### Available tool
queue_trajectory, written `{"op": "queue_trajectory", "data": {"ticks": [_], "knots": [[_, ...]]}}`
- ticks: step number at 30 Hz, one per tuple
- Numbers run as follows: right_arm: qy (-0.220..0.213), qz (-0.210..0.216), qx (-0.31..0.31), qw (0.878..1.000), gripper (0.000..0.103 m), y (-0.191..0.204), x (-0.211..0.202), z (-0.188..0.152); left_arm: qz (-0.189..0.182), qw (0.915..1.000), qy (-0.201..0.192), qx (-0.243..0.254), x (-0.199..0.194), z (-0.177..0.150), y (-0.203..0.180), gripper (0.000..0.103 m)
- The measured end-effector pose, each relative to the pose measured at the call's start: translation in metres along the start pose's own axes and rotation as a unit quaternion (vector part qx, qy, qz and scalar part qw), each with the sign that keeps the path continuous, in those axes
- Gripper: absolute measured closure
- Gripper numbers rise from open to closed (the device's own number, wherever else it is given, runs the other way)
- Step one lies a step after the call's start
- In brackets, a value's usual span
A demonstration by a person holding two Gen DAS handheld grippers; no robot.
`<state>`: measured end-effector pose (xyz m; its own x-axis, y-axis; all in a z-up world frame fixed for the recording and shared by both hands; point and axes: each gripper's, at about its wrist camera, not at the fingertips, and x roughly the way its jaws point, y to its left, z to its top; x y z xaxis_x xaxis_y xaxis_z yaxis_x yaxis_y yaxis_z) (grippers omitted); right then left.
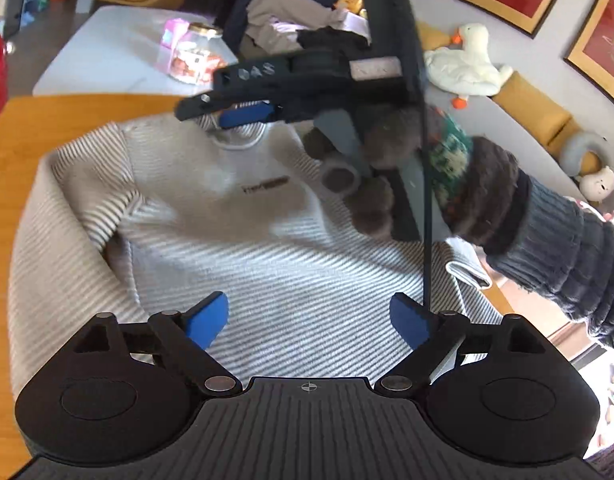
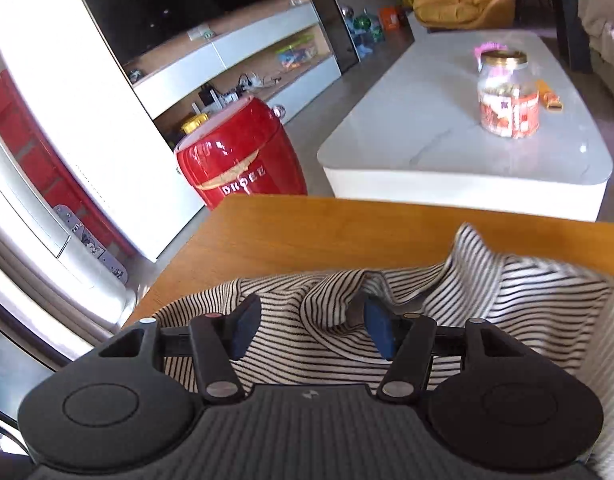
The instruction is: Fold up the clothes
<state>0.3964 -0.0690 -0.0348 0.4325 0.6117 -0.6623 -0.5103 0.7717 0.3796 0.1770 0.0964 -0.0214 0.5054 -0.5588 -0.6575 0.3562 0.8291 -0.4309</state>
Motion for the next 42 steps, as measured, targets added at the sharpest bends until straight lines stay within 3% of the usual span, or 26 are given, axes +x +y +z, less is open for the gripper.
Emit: {"op": "queue_trajectory", "data": {"ticks": [1, 7, 9, 11, 15, 18, 21, 22, 25, 27, 28, 29, 30, 31, 33, 36, 38, 40, 42], "knots": [[-0.003, -0.012, -0.007, 1.000, 0.092, 0.001, 0.002, 0.005, -0.002, 0.9999, 0.006, -0.012, 0.006, -0.005, 0.001, 0.008], [-0.021, -0.082, -0.052, 0.995, 0.093, 0.009, 0.014, 0.035, -0.011, 0.9996, -0.013, -0.020, -0.005, -0.020, 0.016, 0.005], [-0.002, -0.084, -0.052, 0.995, 0.092, 0.001, 0.024, 0.035, 0.018, 0.9995, -0.024, -0.004, -0.008, -0.022, 0.016, 0.005], [0.010, -0.079, -0.042, 0.996, 0.086, -0.007, 0.027, 0.033, 0.034, 0.9989, -0.029, 0.010, -0.011, -0.024, 0.015, 0.005], [-0.045, -0.070, -0.050, 0.995, 0.070, -0.010, -0.038, 0.023, 0.061, 0.9966, -0.030, 0.047, -0.011, -0.025, 0.006, 0.005], [-0.067, -0.127, -0.118, 0.983, 0.066, -0.008, -0.091, 0.001, 0.076, 0.9948, -0.025, 0.063, -0.008, -0.020, 0.000, 0.004], [-0.067, -0.227, -0.167, 0.957, 0.065, -0.017, -0.112, -0.023, 0.052, 0.9965, -0.028, 0.058, -0.007, -0.007, -0.003, 0.002], [-0.068, -0.238, -0.164, 0.955, 0.059, -0.025, -0.114, -0.026, 0.043, 0.9966, -0.035, 0.061, -0.006, 0.000, -0.005, 0.002], [-0.057, -0.229, -0.112, 0.965, 0.036, -0.055, -0.106, -0.023, 0.041, 0.9946, -0.059, 0.075, -0.004, 0.018, -0.010, 0.000], [-0.036, -0.219, -0.073, 0.972, 0.035, -0.076, -0.091, -0.020, 0.040, 0.9946, -0.069, 0.067, 0.000, 0.032, -0.003, 0.000], [-0.023, -0.220, -0.061, 0.973, 0.039, -0.085, -0.081, -0.021, 0.039, 0.9951, -0.072, 0.055, 0.003, 0.038, 0.000, 0.000], [-0.018, -0.219, -0.058, 0.974, 0.049, -0.088, -0.075, -0.023, 0.040, 0.9953, -0.077, 0.044, 0.008, 0.048, 0.005, 0.000], [-0.016, -0.218, -0.061, 0.974, 0.080, -0.087, -0.072, -0.024, 0.051, 0.9951, -0.077, 0.035, 0.014, 0.056, 0.012, 0.000], [-0.025, -0.226, -0.075, 0.971, 0.088, -0.083, -0.074, -0.025, 0.063, 0.9948, -0.077, 0.026, 0.020, 0.064, 0.019, 0.000], [-0.055, -0.249, -0.117, 0.960, 0.090, -0.071, -0.084, -0.027, 0.085, 0.9934, -0.077, 0.008, 0.031, 0.080, 0.033, 0.000], [-0.030, -0.311, -0.169, 0.935, 0.090, -0.085, -0.076, -0.031, 0.109, 0.9920, -0.062, -0.008, 0.045, 0.090, 0.049, 0.000], [-0.024, -0.306, -0.156, 0.939, 0.090, -0.099, -0.074, -0.034, 0.123, 0.9911, -0.048, -0.015, 0.054, 0.093, 0.058, 0.000], [-0.033, -0.293, -0.136, 0.946, 0.079, -0.102, -0.082, -0.034, 0.132, 0.9901, -0.043, -0.017, 0.057, 0.093, 0.062, 0.000], [-0.055, -0.272, -0.117, 0.954, 0.076, -0.099, -0.102, -0.032, 0.138, 0.9893, -0.045, -0.014, 0.057, 0.091, 0.061, 0.000]]}}
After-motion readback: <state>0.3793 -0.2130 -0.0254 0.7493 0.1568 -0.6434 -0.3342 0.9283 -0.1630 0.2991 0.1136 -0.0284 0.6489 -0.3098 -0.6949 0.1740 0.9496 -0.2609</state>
